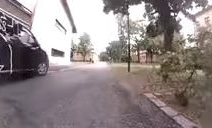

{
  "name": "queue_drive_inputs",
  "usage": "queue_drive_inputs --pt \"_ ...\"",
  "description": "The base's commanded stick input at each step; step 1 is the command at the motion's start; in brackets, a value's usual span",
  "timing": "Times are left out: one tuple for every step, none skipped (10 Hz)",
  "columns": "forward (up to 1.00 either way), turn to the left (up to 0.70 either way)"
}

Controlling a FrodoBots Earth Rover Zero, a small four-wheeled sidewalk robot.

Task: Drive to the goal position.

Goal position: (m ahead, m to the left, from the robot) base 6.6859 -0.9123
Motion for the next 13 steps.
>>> queue_drive_inputs --pt "0.7 0.0" --pt "0.7 0.0" --pt "0.7 0.0" --pt "0.7 0.0" --pt "0.7 0.0" --pt "0.7 0.0" --pt "0.7 0.0" --pt "0.7 0.0" --pt "0.7 0.0" --pt "0.7 0.0" --pt "0.7 0.0" --pt "0.7 0.0" --pt "0.7 0.0"
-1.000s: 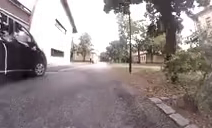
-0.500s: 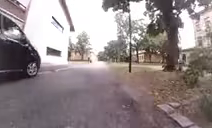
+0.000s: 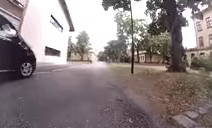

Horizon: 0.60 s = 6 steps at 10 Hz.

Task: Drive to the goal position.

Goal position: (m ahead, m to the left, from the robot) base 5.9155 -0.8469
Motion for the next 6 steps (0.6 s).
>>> queue_drive_inputs --pt "0.7 0.0" --pt "0.7 0.0" --pt "0.7 0.0" --pt "0.7 0.0" --pt "0.7 0.0" --pt "0.7 0.0"
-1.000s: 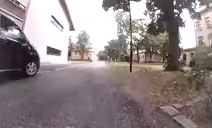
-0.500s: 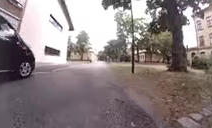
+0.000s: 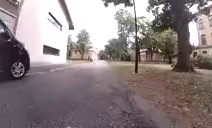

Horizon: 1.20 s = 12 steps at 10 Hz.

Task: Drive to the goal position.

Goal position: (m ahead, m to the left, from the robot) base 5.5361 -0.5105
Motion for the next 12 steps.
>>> queue_drive_inputs --pt "0.7 0.0" --pt "0.7 0.0" --pt "0.7 0.0" --pt "0.7 0.0" --pt "0.7 0.0" --pt "0.7 0.0" --pt "0.7 0.0" --pt "0.7 0.0" --pt "0.7 0.0" --pt "0.7 0.0" --pt "0.7 0.0" --pt "0.7 0.0"
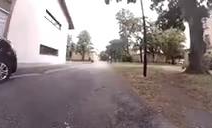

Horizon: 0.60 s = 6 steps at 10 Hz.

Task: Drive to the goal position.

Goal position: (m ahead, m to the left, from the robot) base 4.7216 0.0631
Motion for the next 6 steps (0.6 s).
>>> queue_drive_inputs --pt "0.7 0.0" --pt "0.7 0.0" --pt "0.7 0.0" --pt "0.7 0.0" --pt "0.7 0.0" --pt "0.7 0.0"
